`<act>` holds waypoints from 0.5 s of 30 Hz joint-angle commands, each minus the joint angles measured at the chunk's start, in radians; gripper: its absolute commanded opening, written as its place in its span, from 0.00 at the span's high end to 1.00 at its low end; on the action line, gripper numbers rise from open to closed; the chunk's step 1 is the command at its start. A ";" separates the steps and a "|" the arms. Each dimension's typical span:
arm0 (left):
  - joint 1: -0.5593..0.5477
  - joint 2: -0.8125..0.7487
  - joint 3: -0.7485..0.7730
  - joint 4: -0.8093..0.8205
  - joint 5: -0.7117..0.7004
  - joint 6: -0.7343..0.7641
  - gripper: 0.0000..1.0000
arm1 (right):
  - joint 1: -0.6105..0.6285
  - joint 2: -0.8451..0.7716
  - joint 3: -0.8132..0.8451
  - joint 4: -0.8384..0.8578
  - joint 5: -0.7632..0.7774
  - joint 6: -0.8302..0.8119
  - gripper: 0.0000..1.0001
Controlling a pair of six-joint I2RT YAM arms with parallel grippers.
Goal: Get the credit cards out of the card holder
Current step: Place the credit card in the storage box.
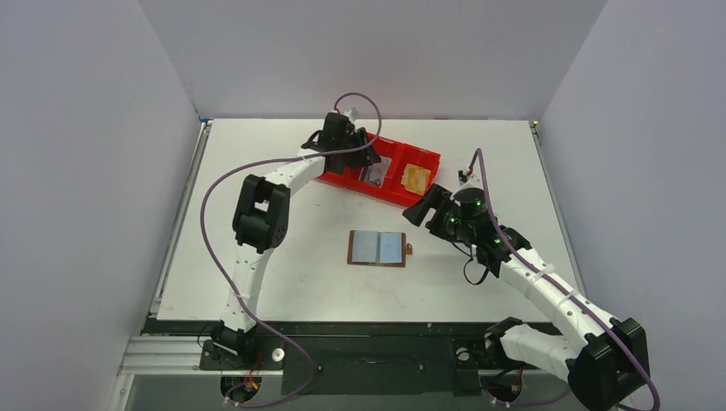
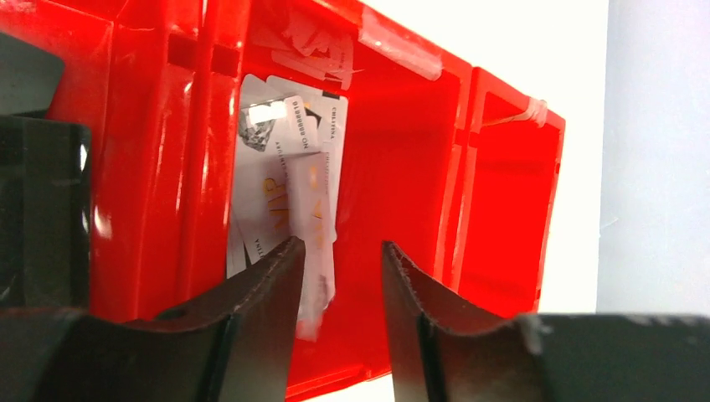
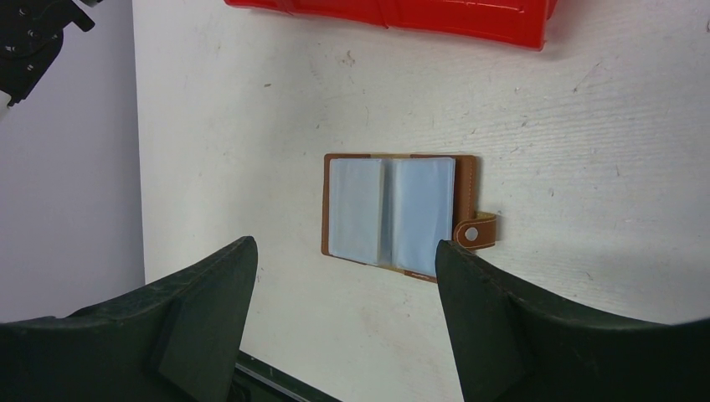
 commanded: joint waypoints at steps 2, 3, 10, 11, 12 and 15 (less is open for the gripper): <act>0.009 -0.043 0.057 -0.048 -0.019 0.053 0.56 | 0.003 -0.001 0.014 0.010 0.016 -0.013 0.26; 0.009 -0.054 0.051 -0.051 -0.023 0.057 0.54 | 0.003 0.001 0.014 0.011 0.015 -0.013 0.26; 0.009 -0.193 -0.009 -0.083 -0.041 0.083 0.52 | 0.014 0.044 0.026 0.009 0.024 -0.024 0.26; 0.009 -0.209 -0.031 -0.088 -0.045 0.083 0.52 | 0.018 0.060 0.029 0.006 0.034 -0.028 0.26; 0.009 -0.243 -0.042 -0.101 -0.056 0.081 0.52 | 0.033 0.069 0.040 0.004 0.040 -0.032 0.26; 0.009 -0.348 -0.138 -0.120 -0.087 0.077 0.52 | 0.078 0.136 0.071 -0.017 0.085 -0.046 0.26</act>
